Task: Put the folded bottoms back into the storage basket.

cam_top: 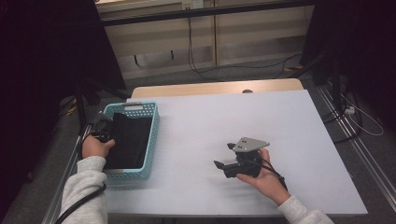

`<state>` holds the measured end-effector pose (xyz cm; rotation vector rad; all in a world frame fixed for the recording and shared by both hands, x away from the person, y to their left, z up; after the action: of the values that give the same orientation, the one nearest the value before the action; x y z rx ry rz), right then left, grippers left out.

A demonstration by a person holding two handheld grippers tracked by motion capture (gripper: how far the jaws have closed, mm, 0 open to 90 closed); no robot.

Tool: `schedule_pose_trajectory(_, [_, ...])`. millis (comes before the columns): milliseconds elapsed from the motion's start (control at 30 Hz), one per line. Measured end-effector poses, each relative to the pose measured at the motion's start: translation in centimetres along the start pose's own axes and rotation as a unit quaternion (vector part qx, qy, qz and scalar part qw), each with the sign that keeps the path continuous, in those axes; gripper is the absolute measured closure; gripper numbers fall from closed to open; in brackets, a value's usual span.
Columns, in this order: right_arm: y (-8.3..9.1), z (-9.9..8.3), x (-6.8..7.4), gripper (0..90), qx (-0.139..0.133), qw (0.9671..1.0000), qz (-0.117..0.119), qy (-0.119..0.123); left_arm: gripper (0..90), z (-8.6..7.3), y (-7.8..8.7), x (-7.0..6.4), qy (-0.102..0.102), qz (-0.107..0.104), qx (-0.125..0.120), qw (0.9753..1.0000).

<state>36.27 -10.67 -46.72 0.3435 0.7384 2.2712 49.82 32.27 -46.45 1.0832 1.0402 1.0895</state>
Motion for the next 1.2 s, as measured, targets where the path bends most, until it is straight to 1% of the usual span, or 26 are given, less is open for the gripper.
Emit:
schedule_pose_trajectory(33, [0.1,0.0,-0.1,19.3,-0.001,1.0000,0.000,-0.003,90.0,0.0,0.1,0.1,0.004,-0.003,-0.005,1.0000])
schedule_pose_trajectory(100, [0.2,-0.1,-0.3,19.3,-0.001,1.0000,-0.002,-0.005,90.0,0.0,0.1,0.3,0.002,0.000,-0.009,1.0000])
schedule_pose_trajectory(133, [0.2,-0.2,-0.3,19.3,0.000,1.0000,-0.002,-0.005,90.0,0.0,0.2,0.4,0.006,-0.001,-0.015,0.9999])
schedule_pose_trajectory(167, [0.3,-0.2,-0.4,19.2,0.000,1.0000,-0.003,-0.003,90.0,0.1,0.3,0.4,0.003,0.002,-0.019,0.9998])
schedule_pose_trajectory(200, [0.4,-0.2,-0.4,19.2,0.000,1.0000,-0.003,-0.003,89.0,0.1,0.4,0.4,0.005,0.003,-0.020,0.9998])
schedule_pose_trajectory(233, [0.4,-0.3,-0.4,19.2,0.001,1.0000,-0.003,-0.002,85.1,0.2,0.5,0.4,0.004,0.003,-0.024,0.9997])
schedule_pose_trajectory(267, [0.4,-0.3,-0.4,19.2,0.001,1.0000,-0.003,-0.002,83.0,0.2,0.5,0.4,0.004,0.003,-0.024,0.9997])
schedule_pose_trajectory(300, [0.5,-0.3,-0.5,19.2,0.000,1.0000,-0.004,-0.002,83.0,0.3,0.7,0.3,0.003,0.000,-0.025,0.9997])
schedule_pose_trajectory(367, [0.6,-0.4,-0.7,19.1,0.001,1.0000,-0.005,-0.003,77.1,0.5,1.0,0.1,0.005,-0.003,-0.028,0.9996])
schedule_pose_trajectory(433, [0.9,-0.6,-0.9,19.1,0.000,1.0000,-0.007,-0.007,73.2,0.8,1.5,-0.3,-0.006,-0.001,-0.031,0.9995])
schedule_pose_trajectory(533, [1.2,-0.8,-1.1,19.1,0.002,1.0000,-0.007,-0.006,65.3,1.1,1.9,-0.9,-0.004,-0.006,-0.042,0.9991])
schedule_pose_trajectory(600, [1.2,-0.9,-1.1,19.1,0.002,0.9999,-0.008,-0.006,61.6,1.1,2.0,-1.0,-0.006,-0.006,-0.040,0.9992])
schedule_pose_trajectory(633, [1.4,-1.1,-1.2,19.0,0.003,0.9999,-0.009,-0.007,58.8,1.3,2.2,-1.4,-0.007,-0.013,-0.042,0.9990])
schedule_pose_trajectory(667, [1.4,-1.1,-1.2,19.0,0.003,0.9999,-0.009,-0.007,58.3,1.3,2.2,-1.4,-0.007,-0.013,-0.042,0.9990])
schedule_pose_trajectory(700, [1.6,-1.2,-1.3,19.0,0.002,0.9999,-0.010,-0.007,56.5,1.5,2.4,-1.8,-0.007,-0.014,-0.046,0.9988])
schedule_pose_trajectory(767, [1.8,-1.3,-1.4,19.0,0.001,0.9999,-0.011,-0.009,53.3,1.6,2.6,-2.2,-0.016,-0.017,-0.044,0.9988])
schedule_pose_trajectory(800, [1.9,-1.4,-1.5,19.0,-0.001,0.9999,-0.010,-0.009,50.6,1.7,2.6,-2.6,-0.012,-0.020,-0.048,0.9986])
schedule_pose_trajectory(833, [2.1,-1.4,-1.5,19.0,-0.001,0.9999,-0.011,-0.009,48.1,1.8,2.8,-2.8,-0.018,-0.023,-0.048,0.9984])
schedule_pose_trajectory(867, [2.2,-1.4,-1.6,19.0,-0.002,0.9999,-0.011,-0.012,48.7,1.8,2.9,-3.0,-0.022,-0.026,-0.047,0.9983])
schedule_pose_trajectory(900, [2.3,-1.5,-1.7,19.0,-0.003,0.9999,-0.010,-0.012,47.8,1.9,3.0,-3.3,-0.020,-0.028,-0.051,0.9981])
schedule_pose_trajectory(967, [2.5,-1.6,-1.9,19.0,-0.003,0.9998,-0.014,-0.014,46.7,2.0,3.2,-3.8,-0.026,-0.032,-0.054,0.9977])
schedule_pose_trajectory(1033, [2.7,-1.6,-2.0,19.0,-0.005,0.9998,-0.012,-0.018,44.4,2.1,3.5,-4.3,-0.033,-0.037,-0.056,0.9972])
schedule_pose_trajectory(1100, [2.9,-1.7,-2.2,19.0,-0.006,0.9997,-0.014,-0.017,43.2,2.2,3.6,-4.9,-0.039,-0.041,-0.054,0.9970])
schedule_pose_trajectory(1133, [3.0,-1.7,-2.3,19.0,-0.007,0.9997,-0.014,-0.018,41.9,2.3,3.7,-5.1,-0.045,-0.041,-0.055,0.9966])
schedule_pose_trajectory(1167, [3.0,-1.7,-2.3,19.0,-0.007,0.9997,-0.014,-0.018,40.6,2.3,3.7,-5.1,-0.045,-0.041,-0.055,0.9966])
schedule_pose_trajectory(1200, [3.2,-1.7,-2.4,19.0,-0.008,0.9996,-0.016,-0.020,40.5,2.4,3.9,-5.7,-0.050,-0.046,-0.058,0.9960])
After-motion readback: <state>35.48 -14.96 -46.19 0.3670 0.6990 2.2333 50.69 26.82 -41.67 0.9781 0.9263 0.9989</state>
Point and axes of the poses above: each handheld gripper's, and its own axes: y roughly backward along the jaws, z roughly out of its top, x roughly to its left, the point moved 5 cm from there along -y, roughly forward along the jaws, and after that the axes turned 9 degrees about x, right-handed, at the moved point
